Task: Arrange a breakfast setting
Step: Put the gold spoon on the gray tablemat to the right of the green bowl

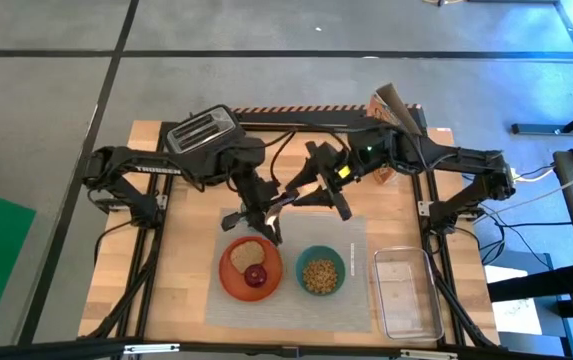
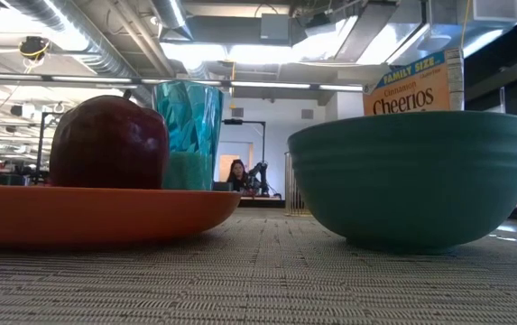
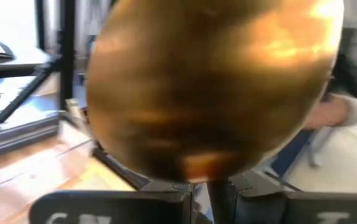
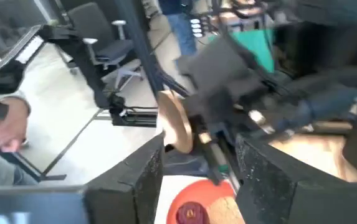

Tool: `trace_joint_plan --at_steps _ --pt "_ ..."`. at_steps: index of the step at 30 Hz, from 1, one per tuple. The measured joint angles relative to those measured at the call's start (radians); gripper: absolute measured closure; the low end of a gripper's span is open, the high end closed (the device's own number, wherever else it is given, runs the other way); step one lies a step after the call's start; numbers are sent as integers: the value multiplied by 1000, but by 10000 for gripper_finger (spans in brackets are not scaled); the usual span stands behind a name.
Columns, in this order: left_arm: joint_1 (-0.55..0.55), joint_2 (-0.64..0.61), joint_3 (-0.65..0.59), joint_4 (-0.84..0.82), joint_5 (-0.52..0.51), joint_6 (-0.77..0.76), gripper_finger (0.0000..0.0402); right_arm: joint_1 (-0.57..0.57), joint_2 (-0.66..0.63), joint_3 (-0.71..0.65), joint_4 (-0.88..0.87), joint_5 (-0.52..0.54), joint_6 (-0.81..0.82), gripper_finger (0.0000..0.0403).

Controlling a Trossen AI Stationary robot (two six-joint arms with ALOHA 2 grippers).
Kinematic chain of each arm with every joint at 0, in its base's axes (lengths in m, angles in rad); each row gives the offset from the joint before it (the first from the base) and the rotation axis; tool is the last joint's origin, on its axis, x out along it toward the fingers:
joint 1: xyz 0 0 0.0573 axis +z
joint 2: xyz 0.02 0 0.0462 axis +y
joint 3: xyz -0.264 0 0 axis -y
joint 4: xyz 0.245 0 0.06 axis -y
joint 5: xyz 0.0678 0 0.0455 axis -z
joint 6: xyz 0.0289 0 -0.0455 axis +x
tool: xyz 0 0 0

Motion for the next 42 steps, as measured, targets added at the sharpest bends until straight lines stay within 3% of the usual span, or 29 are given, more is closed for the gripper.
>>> trace_joint_plan --at_steps 3,6,10,14,19,26,34,42 --pt "2 0 0 1 42 -3 378 30 -4 0 -21 18 -95 237" --pt "3 0 0 -1 46 -34 379 74 -8 16 -92 101 -269 254" --pt "2 0 0 -7 92 -95 386 147 -8 68 -250 334 -547 259" --pt "-6 0 0 -9 95 -119 384 187 -8 98 -318 514 -614 260" --pt "-32 13 2 -7 93 -143 383 201 -8 121 -323 505 -657 260" --pt "-40 89 0 -25 138 -300 382 248 -8 122 -351 518 -1019 260" --pt "-52 131 1 -33 141 -345 382 305 -8 122 -372 547 -1086 260" --pt "-8 130 1 -38 136 -381 381 305 22 117 -501 570 -1130 260"
